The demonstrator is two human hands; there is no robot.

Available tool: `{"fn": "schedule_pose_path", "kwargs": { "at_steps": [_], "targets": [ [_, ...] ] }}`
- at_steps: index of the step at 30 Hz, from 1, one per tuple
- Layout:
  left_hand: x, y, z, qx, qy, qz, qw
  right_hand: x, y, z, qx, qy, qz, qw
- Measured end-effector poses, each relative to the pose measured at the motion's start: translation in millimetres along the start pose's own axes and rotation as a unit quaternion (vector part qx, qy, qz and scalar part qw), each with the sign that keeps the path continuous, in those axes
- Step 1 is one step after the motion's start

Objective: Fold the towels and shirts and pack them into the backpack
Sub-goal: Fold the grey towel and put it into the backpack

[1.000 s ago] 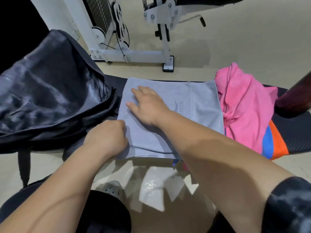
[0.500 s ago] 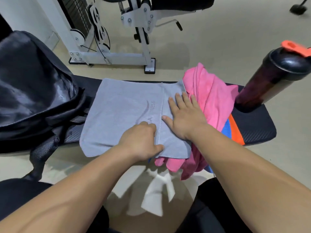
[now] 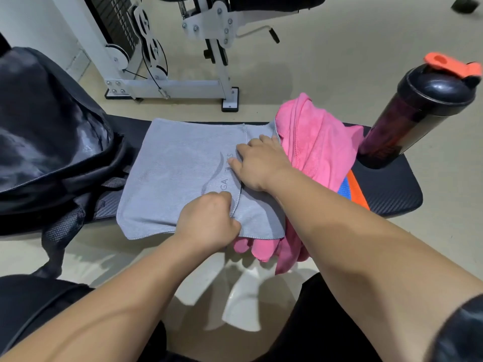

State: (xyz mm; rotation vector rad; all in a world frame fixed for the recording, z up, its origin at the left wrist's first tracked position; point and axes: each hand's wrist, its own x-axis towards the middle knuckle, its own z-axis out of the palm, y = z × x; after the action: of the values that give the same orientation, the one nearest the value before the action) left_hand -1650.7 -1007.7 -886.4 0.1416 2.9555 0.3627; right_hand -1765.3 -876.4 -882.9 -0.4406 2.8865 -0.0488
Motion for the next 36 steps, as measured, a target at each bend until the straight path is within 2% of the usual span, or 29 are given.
{"fn": "schedule_pose_path", "kwargs": {
  "at_steps": [3,8,13,17,20,25,29,31,36],
  "targets": [
    [-0.5,-8.6,-0.6,-0.039,0.004,-0.009,0.999,13.2,-6.6,-0.1,0.005,-0.041,0.021,0.999],
    [-2.7,-20.5,-4.9,-0.134,-0.004,-0.045,0.99,28.8,-14.0,-4.3,0.045,-0.058,0.058,0.996],
    [-4.7,-22.2,-20.4,-0.227,-0.031,-0.057,0.972,38.4,-13.6,-9.5,0.137,0.016,0.059,0.989],
    [-7.0,-12.4,-43.4,-0.243,-0.044,-0.034,0.969,38.2,-8.6,-29.2,0.293,0.057,0.04,0.954],
    [-5.9,2.8,-60.3,-0.263,-0.043,-0.011,0.964,27.4,2.5,-51.3,0.355,0.103,0.043,0.928],
    [2.5,34.6,-60.1,-0.26,-0.047,0.029,0.964,13.2,38.1,-64.7,0.254,0.161,0.07,0.951],
    [6.2,51.6,-22.6,-0.25,-0.091,0.027,0.964,10.5,51.6,-43.5,0.18,0.076,0.036,0.98],
    [7.3,54.1,-6.1,-0.265,-0.105,0.012,0.958,8.0,55.6,-33.6,0.183,0.055,0.023,0.981],
    [2.7,55.0,-3.4,-0.318,-0.092,-0.021,0.943,7.6,57.6,-32.6,0.211,0.086,0.006,0.974]
  ]
}}
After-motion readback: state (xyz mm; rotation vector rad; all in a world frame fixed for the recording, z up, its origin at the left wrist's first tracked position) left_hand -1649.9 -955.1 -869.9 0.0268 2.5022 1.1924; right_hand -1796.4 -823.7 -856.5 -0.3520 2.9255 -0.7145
